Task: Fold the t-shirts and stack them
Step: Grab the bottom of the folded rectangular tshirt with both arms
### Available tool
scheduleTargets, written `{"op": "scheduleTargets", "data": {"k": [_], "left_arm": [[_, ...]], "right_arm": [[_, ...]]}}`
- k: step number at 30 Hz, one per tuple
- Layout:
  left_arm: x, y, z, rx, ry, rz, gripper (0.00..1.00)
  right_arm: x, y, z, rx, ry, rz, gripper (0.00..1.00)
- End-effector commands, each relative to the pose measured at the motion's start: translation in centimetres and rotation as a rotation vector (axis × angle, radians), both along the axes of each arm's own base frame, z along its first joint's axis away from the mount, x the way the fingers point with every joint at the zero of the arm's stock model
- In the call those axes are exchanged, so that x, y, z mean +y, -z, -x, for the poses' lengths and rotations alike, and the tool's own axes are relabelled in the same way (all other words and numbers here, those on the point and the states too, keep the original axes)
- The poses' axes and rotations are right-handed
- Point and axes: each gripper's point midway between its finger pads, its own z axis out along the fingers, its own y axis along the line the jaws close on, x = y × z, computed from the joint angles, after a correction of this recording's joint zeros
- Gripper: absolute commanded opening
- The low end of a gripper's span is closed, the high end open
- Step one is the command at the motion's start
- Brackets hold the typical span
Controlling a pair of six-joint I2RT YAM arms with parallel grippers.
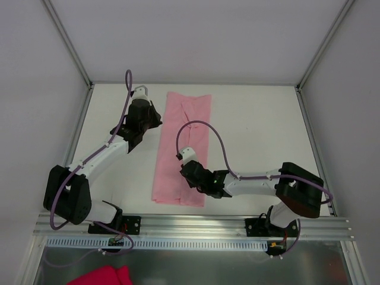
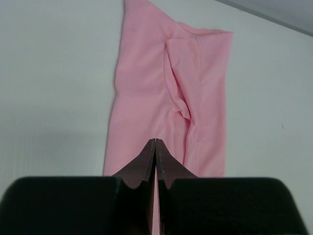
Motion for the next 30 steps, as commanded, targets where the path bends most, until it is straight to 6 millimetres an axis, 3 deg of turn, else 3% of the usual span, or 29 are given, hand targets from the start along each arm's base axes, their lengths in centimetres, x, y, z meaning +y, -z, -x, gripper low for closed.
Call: {"op": "scheduleTargets", "data": {"k": [1,5,9,23,30], "left_arm": [[0.7,-1.1,0.0,-0.055,-0.020,-0.022,0.00],[1.0,-1.8,0.7,-0.076,-0.023,-0.013,0.00],[1.1,-2.5,1.1,-0.081,-0.012,-0.013,0.00],[3.0,-6.1,4.1,-0.160,-0.046,0.015,0.00],[3.6,-5.4,5.2,-0.138,-0.053,0.006,0.00]], "right_arm": [[1.2,-1.0,0.4,-0.008,-0.012,-0.014,0.01],[1.0,1.9,1.9,0.039,-0.007,0.004,0.01],[0.6,3.4,2.6,0.059,0.001,0.011,0.01],[-3.2,4.2,3.1,0.012,0.076,0.076,0.01],[-4.4,4.6,3.0,0.000,0.108,0.095,0.01]]}}
